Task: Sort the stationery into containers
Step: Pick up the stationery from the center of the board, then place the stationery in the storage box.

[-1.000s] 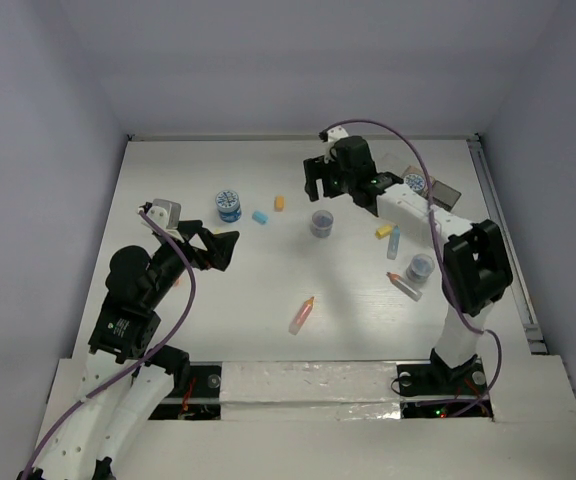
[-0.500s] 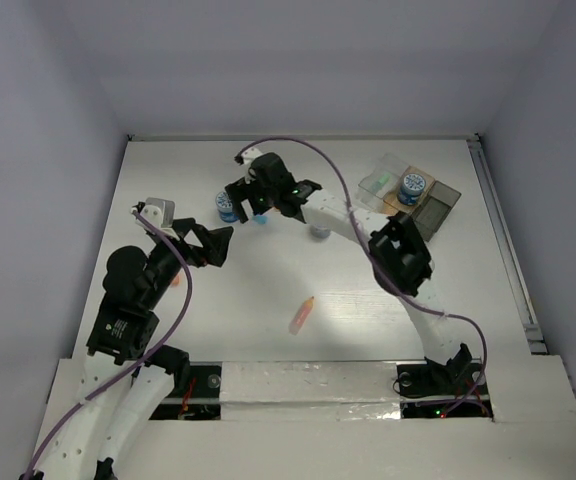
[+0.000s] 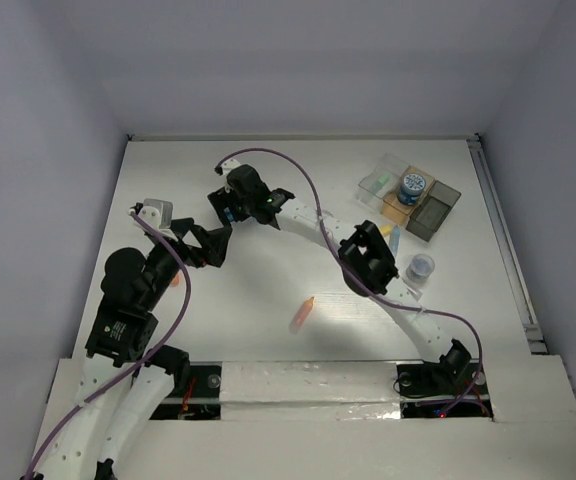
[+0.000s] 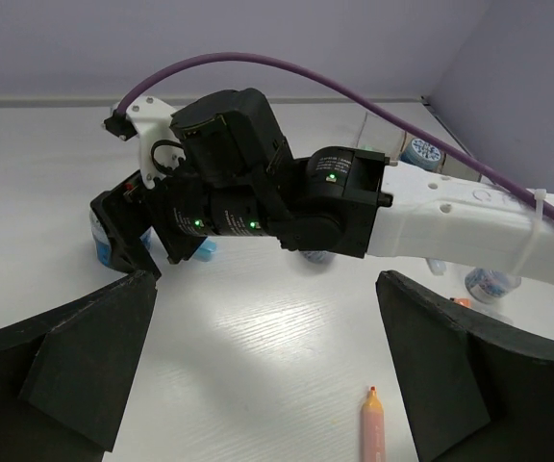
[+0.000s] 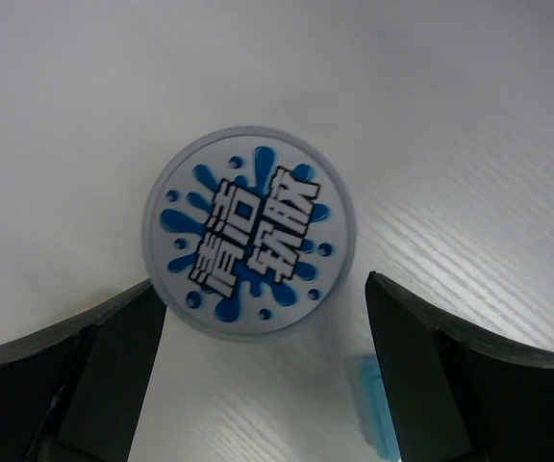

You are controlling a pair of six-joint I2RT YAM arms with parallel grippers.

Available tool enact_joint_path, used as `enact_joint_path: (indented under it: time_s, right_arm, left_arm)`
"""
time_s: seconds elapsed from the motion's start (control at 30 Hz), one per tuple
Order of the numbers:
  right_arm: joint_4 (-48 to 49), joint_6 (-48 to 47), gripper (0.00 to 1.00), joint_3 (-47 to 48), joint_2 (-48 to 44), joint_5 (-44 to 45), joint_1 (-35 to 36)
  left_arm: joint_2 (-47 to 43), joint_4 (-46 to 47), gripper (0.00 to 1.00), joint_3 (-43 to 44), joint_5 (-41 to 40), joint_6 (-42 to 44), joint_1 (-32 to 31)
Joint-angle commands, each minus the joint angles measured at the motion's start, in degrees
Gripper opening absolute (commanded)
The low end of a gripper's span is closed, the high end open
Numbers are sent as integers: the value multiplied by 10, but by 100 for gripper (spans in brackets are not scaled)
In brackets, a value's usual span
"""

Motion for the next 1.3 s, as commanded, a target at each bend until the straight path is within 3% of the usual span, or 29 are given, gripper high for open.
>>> enact_joint_path:
  time_s: [0.0, 0.1, 0.2, 0.3, 0.37, 0.4, 0.6, 0.7, 0.73, 0.8, 1.0, 1.1, 1.27]
  right_arm:
    - [62, 20, 89, 38, 10, 40, -4]
    - [72, 17, 90, 58, 21, 51, -4]
    - [81, 16, 81, 63, 29, 53, -4]
    - [97, 17, 56, 55, 29, 46, -4]
    - [103, 22, 51, 53, 25, 53, -4]
    - [109, 23, 44, 44, 19, 54, -4]
    - [214, 52, 40, -57, -116, 49, -11]
    - [275, 66, 40, -173, -204, 46, -36]
    - [298, 71, 40, -219, -276, 50, -44]
    - [340, 76, 40, -355, -346, 61, -76]
    - [290, 120, 39, -645, -582, 101, -225]
    - [264, 131, 38, -744, -676, 126, -289]
    - [222, 116, 38, -777, -724, 185, -369]
  left_arm:
    - [-3, 20, 99, 22, 1, 2, -2]
    - [-4, 21, 99, 22, 1, 2, -2]
    - [-4, 21, 99, 21, 3, 2, -2]
    - [-4, 21, 99, 21, 3, 2, -2]
    - [-4, 21, 99, 21, 3, 2, -2]
    - [-4, 21, 99, 21, 3, 1, -2]
    - [-4, 22, 99, 20, 4, 2, -2]
    - [-7, 22, 99, 19, 6, 2, -2]
    - [-8, 22, 99, 19, 7, 2, -2]
    - [-12, 23, 99, 18, 13, 2, -2]
    - [-33, 22, 99, 17, 13, 1, -14]
    - [-38, 21, 99, 18, 11, 2, -26]
    - [-37, 20, 99, 19, 8, 3, -43]
